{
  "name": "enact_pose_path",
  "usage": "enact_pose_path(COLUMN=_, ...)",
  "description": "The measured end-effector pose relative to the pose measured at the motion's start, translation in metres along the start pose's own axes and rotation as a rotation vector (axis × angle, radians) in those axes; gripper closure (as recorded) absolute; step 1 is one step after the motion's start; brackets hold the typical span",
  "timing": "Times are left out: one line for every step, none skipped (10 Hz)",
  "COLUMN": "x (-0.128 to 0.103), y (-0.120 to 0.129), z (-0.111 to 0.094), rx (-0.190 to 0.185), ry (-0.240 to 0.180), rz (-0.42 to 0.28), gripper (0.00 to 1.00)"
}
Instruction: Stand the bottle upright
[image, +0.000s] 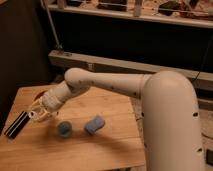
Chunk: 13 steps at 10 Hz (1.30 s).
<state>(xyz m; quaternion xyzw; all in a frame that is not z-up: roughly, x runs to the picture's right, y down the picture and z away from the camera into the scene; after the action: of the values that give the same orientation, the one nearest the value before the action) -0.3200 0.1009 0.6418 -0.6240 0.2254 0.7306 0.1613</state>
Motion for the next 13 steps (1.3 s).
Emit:
enact_pose_path(x=-0.001, y=-0.001, z=-0.004, rx=-0.021, ry=-0.001, rz=-0.006, gripper=0.92)
enact_pose_path(x=-0.002, y=-0.003, z=-0.007, rx=-0.036, ry=-0.002, rz=-0.009, gripper=0.92)
enact_pose_path(x=-0.004, y=-0.007, z=-0.011, rx=-0.049, ry=-0.005, rz=-0.011, gripper=0.92)
enact_pose_path(x=-0.005, y=-0.009, z=-0.016, rx=-0.067, ry=-0.01, rz=-0.016, gripper=0.92)
enact_pose_path(x=-0.006, y=-0.01, z=-0.019, rx=-0.078, ry=-0.013, rz=-0.019, gripper=0.92)
enact_pose_path(x=-0.007, y=-0.012, z=-0.023, rx=-0.091, ry=-0.015, rz=-0.023, gripper=0.92)
enact_pose_path(x=-0.007, y=-0.013, z=-0.025, rx=-0.096, ry=-0.015, rz=-0.025, gripper=0.92)
enact_pose_path(x=-0.009, y=-0.014, z=-0.03, rx=-0.111, ry=-0.013, rz=-0.03, gripper=0.92)
enact_pose_path(x=-0.01, y=-0.015, z=-0.034, rx=-0.127, ry=-0.01, rz=-0.038, gripper=0.92)
enact_pose_path(x=-0.011, y=-0.014, z=-0.038, rx=-0.151, ry=-0.004, rz=-0.052, gripper=0.92)
enact_pose_path(x=-0.012, y=-0.012, z=-0.04, rx=-0.173, ry=0.005, rz=-0.069, gripper=0.92)
enact_pose_path(x=-0.013, y=-0.009, z=-0.042, rx=-0.196, ry=0.016, rz=-0.093, gripper=0.92)
enact_pose_path(x=-0.015, y=-0.008, z=-0.042, rx=-0.213, ry=0.024, rz=-0.108, gripper=0.92)
